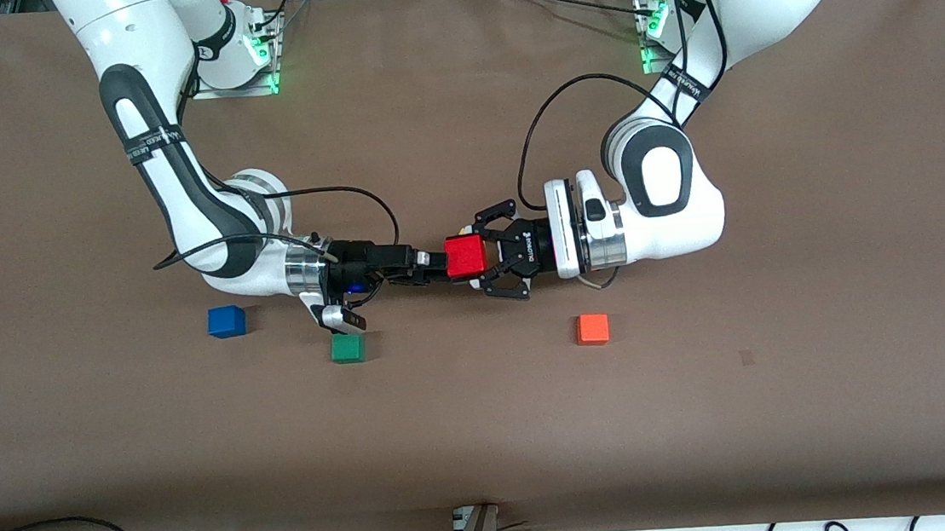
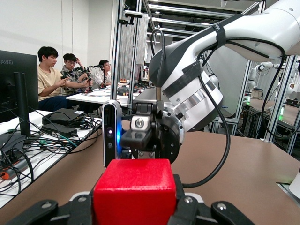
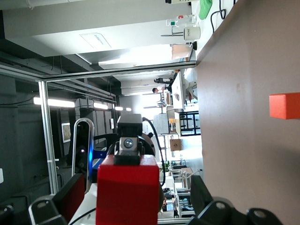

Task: Pass red block to right arm, stack on blue
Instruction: 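Close the right gripper on the red cube beside the left gripper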

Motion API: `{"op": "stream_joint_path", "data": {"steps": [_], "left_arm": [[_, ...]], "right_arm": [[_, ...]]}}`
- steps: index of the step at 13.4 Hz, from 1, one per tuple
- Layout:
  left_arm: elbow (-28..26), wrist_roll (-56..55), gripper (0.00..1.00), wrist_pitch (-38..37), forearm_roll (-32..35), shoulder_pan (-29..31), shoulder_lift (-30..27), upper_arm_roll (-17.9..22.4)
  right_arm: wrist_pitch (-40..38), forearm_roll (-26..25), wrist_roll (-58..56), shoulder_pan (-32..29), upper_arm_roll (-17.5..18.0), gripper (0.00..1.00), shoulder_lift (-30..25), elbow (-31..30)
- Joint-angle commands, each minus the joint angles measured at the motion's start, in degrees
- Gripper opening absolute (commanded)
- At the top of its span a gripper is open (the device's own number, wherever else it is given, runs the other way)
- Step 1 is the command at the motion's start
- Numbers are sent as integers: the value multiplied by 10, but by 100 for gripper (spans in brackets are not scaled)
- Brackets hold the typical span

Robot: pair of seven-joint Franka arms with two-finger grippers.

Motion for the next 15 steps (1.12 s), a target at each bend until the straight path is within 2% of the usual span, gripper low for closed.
{"op": "stream_joint_path", "data": {"steps": [1, 3, 8, 10, 11, 12, 15], "left_arm": [[6, 20, 0, 2, -23, -2, 0, -3], [5, 20, 0, 2, -23, -2, 0, -3], [5, 20, 0, 2, -26, -2, 1, -3], [5, 20, 0, 2, -26, -2, 0, -3], [4, 20, 9, 2, -26, -2, 0, -3], [3, 21, 99, 0, -26, -2, 0, -3], [1, 19, 100, 0, -27, -2, 0, -3]], "right_arm": [[13, 17, 3, 0, 4, 98, -23, -23], [14, 18, 3, 0, 4, 86, -23, -23], [14, 18, 3, 0, 4, 44, -23, -22], [14, 18, 4, -1, 4, 23, -23, -21], [14, 17, 6, -1, 3, 11, -23, -19], [13, 17, 11, -1, 2, 0, -23, -18], [8, 10, 27, -7, -4, 0, -24, -7]]}}
